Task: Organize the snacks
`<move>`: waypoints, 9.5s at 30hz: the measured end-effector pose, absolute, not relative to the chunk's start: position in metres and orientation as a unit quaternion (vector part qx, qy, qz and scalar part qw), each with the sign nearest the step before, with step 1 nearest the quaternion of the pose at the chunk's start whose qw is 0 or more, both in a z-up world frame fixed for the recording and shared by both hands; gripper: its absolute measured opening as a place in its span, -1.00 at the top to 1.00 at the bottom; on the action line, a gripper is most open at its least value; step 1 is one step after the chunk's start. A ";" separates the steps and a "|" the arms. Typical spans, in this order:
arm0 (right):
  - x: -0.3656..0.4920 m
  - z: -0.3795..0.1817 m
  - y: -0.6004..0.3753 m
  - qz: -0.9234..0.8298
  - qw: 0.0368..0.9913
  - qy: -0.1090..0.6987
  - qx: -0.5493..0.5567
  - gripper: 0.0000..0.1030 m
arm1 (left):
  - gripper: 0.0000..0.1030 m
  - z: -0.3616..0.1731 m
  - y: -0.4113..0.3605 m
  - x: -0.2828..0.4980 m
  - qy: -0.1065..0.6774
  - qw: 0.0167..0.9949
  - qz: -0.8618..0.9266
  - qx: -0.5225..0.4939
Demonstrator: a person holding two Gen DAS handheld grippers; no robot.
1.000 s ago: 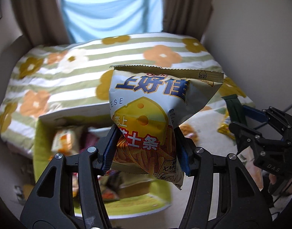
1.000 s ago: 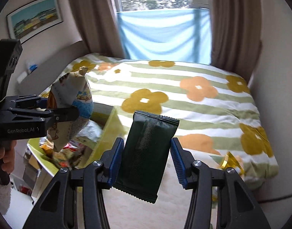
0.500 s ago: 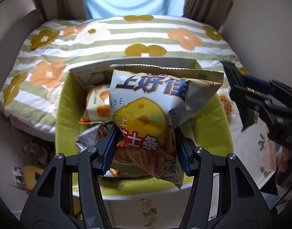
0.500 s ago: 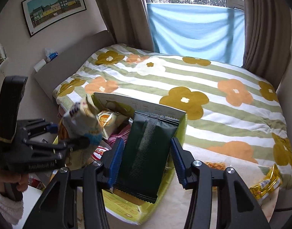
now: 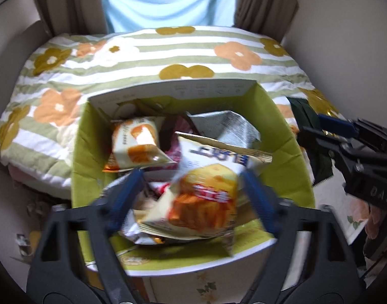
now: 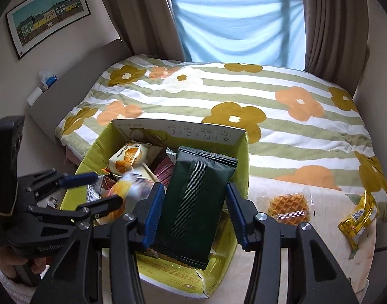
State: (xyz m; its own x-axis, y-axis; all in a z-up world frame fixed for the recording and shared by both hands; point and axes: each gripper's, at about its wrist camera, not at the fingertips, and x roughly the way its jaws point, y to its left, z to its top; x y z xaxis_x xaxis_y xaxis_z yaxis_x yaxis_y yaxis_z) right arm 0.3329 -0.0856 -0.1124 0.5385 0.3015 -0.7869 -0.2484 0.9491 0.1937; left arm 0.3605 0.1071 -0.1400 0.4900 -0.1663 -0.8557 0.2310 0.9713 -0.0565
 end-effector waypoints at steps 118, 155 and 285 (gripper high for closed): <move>0.369 -0.295 -0.413 -0.059 0.865 0.489 0.096 -0.23 | -0.54 -0.326 -0.170 0.421 0.539 0.842 0.023 -0.015; 0.317 -0.083 -0.283 0.182 0.911 0.370 0.023 -0.11 | -0.52 -0.072 -0.048 0.318 0.359 0.932 0.017 -0.049; 0.065 0.002 -0.195 -0.035 0.961 0.270 0.035 -0.99 | -0.99 0.000 0.062 0.085 0.270 0.961 -0.059 0.010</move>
